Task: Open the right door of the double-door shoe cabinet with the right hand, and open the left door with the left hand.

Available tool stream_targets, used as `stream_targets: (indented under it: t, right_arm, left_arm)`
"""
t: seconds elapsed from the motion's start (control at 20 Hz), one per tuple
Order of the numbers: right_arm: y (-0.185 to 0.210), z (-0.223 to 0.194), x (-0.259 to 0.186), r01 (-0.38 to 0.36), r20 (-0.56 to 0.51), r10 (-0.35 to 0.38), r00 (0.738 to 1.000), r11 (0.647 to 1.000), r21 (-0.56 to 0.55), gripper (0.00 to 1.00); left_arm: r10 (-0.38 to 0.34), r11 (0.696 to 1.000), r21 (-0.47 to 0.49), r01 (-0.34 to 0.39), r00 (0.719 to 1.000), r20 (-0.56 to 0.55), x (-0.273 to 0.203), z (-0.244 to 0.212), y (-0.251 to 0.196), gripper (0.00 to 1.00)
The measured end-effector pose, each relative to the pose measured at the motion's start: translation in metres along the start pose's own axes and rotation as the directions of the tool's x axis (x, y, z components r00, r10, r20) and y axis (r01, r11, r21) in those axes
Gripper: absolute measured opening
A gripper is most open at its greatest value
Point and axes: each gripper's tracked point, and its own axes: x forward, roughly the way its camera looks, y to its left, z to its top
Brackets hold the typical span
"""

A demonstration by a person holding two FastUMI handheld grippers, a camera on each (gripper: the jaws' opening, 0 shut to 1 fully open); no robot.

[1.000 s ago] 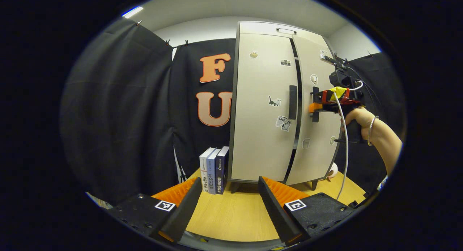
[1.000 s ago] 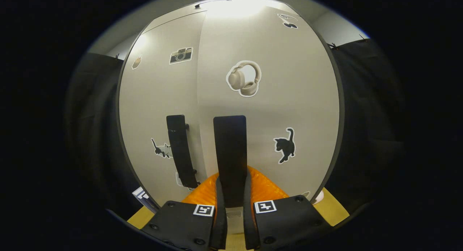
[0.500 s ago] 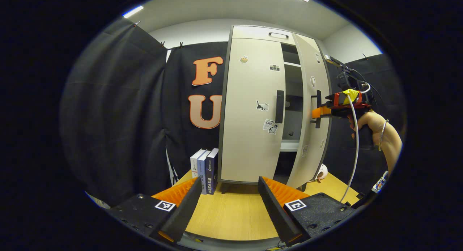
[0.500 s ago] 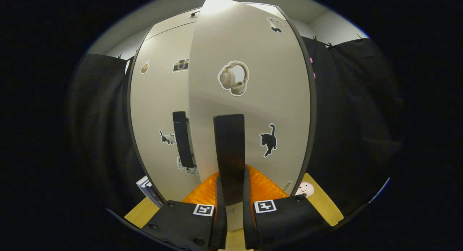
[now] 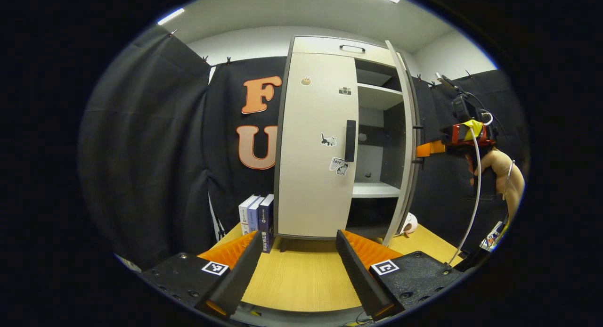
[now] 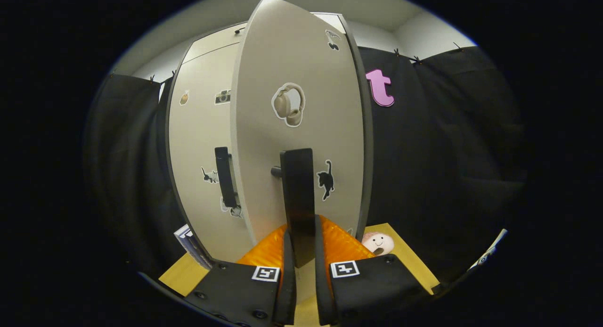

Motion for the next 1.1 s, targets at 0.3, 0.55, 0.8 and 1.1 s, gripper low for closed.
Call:
stream_targets:
  t: [0.3,0.55,0.8,1.1]
  right_arm:
    - [-0.009,0.001,-0.002,0.034,0.009,-0.034,0.999,0.999,0.026,0.13]
    - [-0.012,0.000,-0.005,0.049,0.013,-0.050,0.999,0.998,0.044,0.13]
    - [-0.037,0.004,-0.010,0.138,0.037,-0.138,0.990,0.990,0.013,0.12]
    - [-0.061,0.005,-0.025,0.219,0.053,-0.222,0.974,0.974,0.049,0.09]
  left_arm:
    - [-0.019,1.000,0.016,0.019,1.000,0.017,0.001,0.007,-0.007,0.95]
    - [-0.029,0.999,0.022,0.028,0.999,0.023,0.005,0.014,-0.006,0.95]
    - [-0.030,0.999,0.032,0.029,0.999,0.019,0.018,0.014,-0.007,0.94]
    - [-0.070,0.997,0.034,0.070,0.997,0.008,0.031,0.017,-0.026,0.95]
